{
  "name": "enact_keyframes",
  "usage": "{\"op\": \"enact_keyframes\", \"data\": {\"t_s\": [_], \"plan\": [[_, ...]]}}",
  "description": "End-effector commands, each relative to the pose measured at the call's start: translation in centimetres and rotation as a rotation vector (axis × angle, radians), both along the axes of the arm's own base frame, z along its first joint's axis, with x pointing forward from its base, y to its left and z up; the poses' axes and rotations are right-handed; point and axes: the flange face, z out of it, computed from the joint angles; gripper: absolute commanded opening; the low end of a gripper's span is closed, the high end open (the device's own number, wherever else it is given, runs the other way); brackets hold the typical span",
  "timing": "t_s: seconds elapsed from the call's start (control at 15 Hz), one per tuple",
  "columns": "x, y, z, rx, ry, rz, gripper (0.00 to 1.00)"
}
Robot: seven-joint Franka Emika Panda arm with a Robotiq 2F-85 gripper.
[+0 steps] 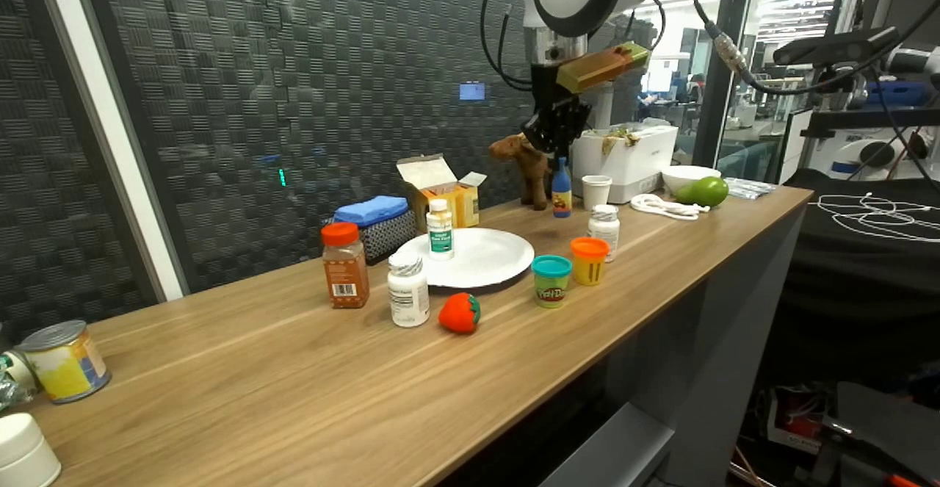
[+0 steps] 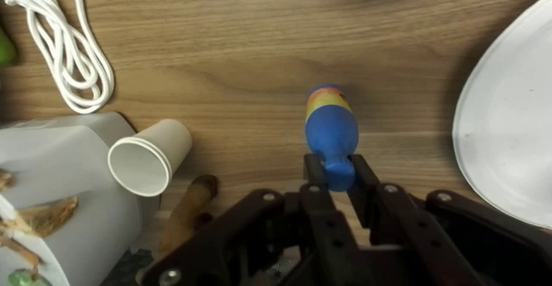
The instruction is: Put the bottles and red plushy on the plate
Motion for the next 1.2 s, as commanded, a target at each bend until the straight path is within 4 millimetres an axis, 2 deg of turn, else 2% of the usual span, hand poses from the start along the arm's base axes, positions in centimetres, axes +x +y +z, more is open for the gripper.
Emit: {"op": "enact_keyframes", "data": {"t_s": [0.0,0.2,0.47,0.67,1.13], "plan": [[1.2,4.8,3.9,-0.030,-0.033,0.065,0.12],[2.1,8.9,4.3,0.019,-0.042,0.151,0.10],[2.8,12.3,2.9,0.095,-0.038,0.243,0.10],[3.4,13.0,1.4,0.135,-0.016,0.286,0.10],[5.7,12.7,-0.8,0.140,-0.021,0.335,0.09]]}}
